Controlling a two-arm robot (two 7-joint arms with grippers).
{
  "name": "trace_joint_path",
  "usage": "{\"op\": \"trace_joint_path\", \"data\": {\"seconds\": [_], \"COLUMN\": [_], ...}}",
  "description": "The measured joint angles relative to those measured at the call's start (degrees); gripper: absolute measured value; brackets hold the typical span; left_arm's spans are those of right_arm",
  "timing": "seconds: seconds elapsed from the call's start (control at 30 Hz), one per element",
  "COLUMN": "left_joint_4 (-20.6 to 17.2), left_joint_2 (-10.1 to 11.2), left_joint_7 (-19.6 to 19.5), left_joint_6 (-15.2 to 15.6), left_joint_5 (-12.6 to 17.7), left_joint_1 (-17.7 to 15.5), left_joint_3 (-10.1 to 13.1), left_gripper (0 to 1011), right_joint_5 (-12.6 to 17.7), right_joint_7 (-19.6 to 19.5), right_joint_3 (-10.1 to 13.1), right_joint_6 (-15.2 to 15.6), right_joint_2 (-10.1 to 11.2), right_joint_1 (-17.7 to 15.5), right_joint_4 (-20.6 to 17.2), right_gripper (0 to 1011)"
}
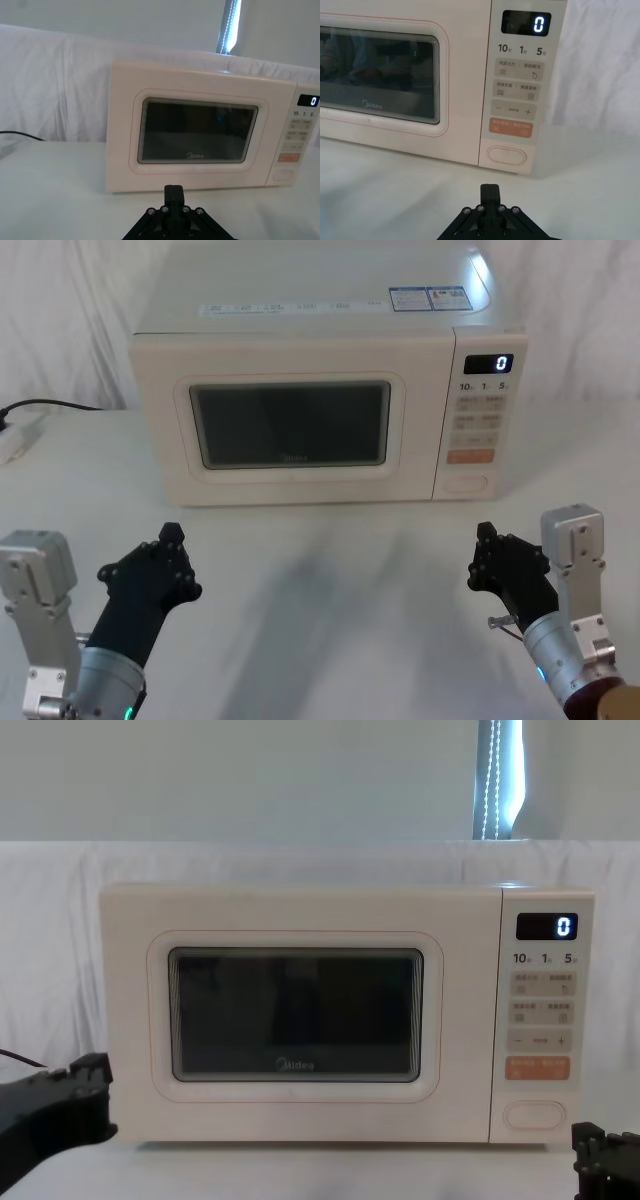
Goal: Press the button to open the microwave door with one hand; close the microwave door with the other hand.
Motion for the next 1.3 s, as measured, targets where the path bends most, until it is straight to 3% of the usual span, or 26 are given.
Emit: {"op": "trace_joint_path", "data": {"seconds": [0.9, 1.3], "left_joint_4": [0.2, 0.2], "left_joint_2": [0.1, 0.0], "left_joint_7": [-0.3, -0.3], "left_joint_6": [-0.1, -0.1], "left_joint_5": [-0.1, -0.1], "left_joint_1": [0.3, 0.3], "left_joint_3": [0.0, 0.0], "left_gripper": [0, 0], "right_joint_5": [0.0, 0.0], "right_joint_7": [0.0, 0.0], "right_joint_3": [0.0, 0.0], "right_joint_6": [0.0, 0.0], "right_joint_2": [0.0, 0.0], "right_joint_1": [0.0, 0.0], "right_joint_4": [0.0, 0.0], "right_gripper": [16, 363]}}
